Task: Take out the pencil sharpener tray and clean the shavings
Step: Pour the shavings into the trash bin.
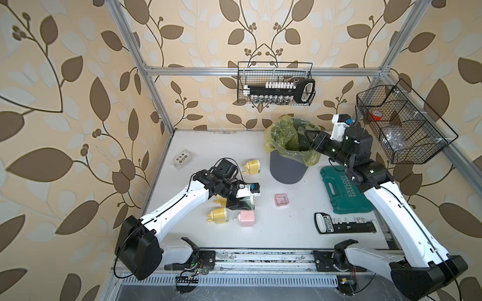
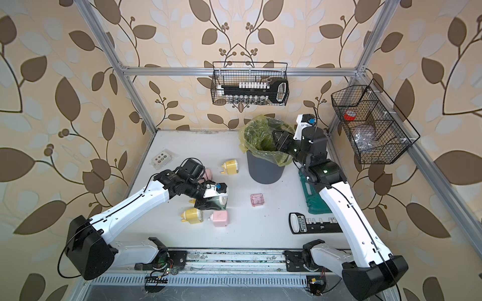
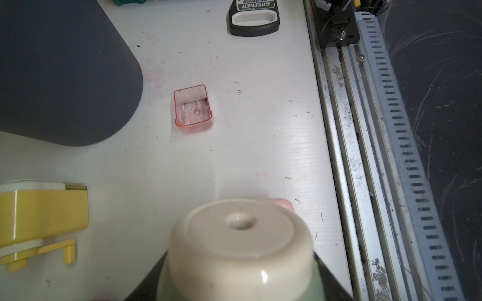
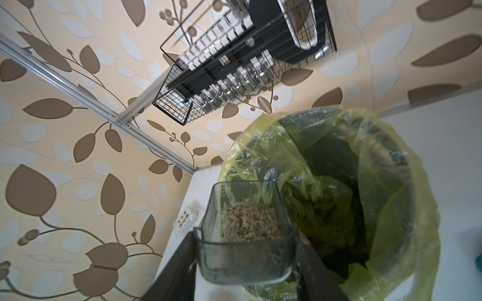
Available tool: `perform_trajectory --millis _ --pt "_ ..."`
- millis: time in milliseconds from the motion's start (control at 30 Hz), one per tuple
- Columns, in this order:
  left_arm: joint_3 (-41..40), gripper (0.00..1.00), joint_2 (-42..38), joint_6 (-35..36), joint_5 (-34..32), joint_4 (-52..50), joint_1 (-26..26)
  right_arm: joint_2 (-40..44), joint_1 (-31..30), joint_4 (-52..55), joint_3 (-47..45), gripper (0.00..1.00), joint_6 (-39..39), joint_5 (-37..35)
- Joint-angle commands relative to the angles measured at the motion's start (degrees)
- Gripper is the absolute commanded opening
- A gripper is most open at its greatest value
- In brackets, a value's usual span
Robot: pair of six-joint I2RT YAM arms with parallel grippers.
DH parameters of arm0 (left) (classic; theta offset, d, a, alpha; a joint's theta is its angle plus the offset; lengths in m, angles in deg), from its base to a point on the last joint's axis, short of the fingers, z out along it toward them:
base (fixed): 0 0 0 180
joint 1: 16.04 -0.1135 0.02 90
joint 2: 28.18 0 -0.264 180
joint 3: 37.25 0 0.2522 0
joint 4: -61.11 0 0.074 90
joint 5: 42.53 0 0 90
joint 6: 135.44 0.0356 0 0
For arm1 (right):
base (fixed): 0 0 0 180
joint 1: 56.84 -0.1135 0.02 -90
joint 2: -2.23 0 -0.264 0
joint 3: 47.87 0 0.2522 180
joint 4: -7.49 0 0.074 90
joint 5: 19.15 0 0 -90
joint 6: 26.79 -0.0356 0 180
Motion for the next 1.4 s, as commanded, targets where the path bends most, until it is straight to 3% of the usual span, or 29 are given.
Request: perform_trajectory --millis 0,467,600,767,933,1367 --pt "-0.3 0.00 0.5 0.0 -0.1 1.3 -0.1 -1.3 2.6 -2.1 1.8 0.00 -15.0 10.4" --pt "-3.1 0.00 0.5 -0.1 -2.4 3.4 2.3 -5.4 10.9 -20.8 -5.6 0.00 -53.5 26.1" --pt "-3.0 0.00 0.5 -0.1 -2.7 3.5 2.5 -6.2 11.1 -24.6 -7.2 0.00 -60.5 28.3" --pt "-3.3 0.00 1.0 -0.1 -2.7 4.1 2.4 -7.2 11.2 -27.9 -8.4 0.00 -66.3 31.5" --pt "-3.2 0.00 2.2 -0.1 -2.4 4.1 2.4 -6.5 11.8 -21.7 -7.1 0.00 -63.8 32.3" --pt "-3.4 0.00 2.4 -0.1 -2.5 3.9 2.7 -5.1 12.6 -25.2 -11.5 0.00 -68.5 35.6"
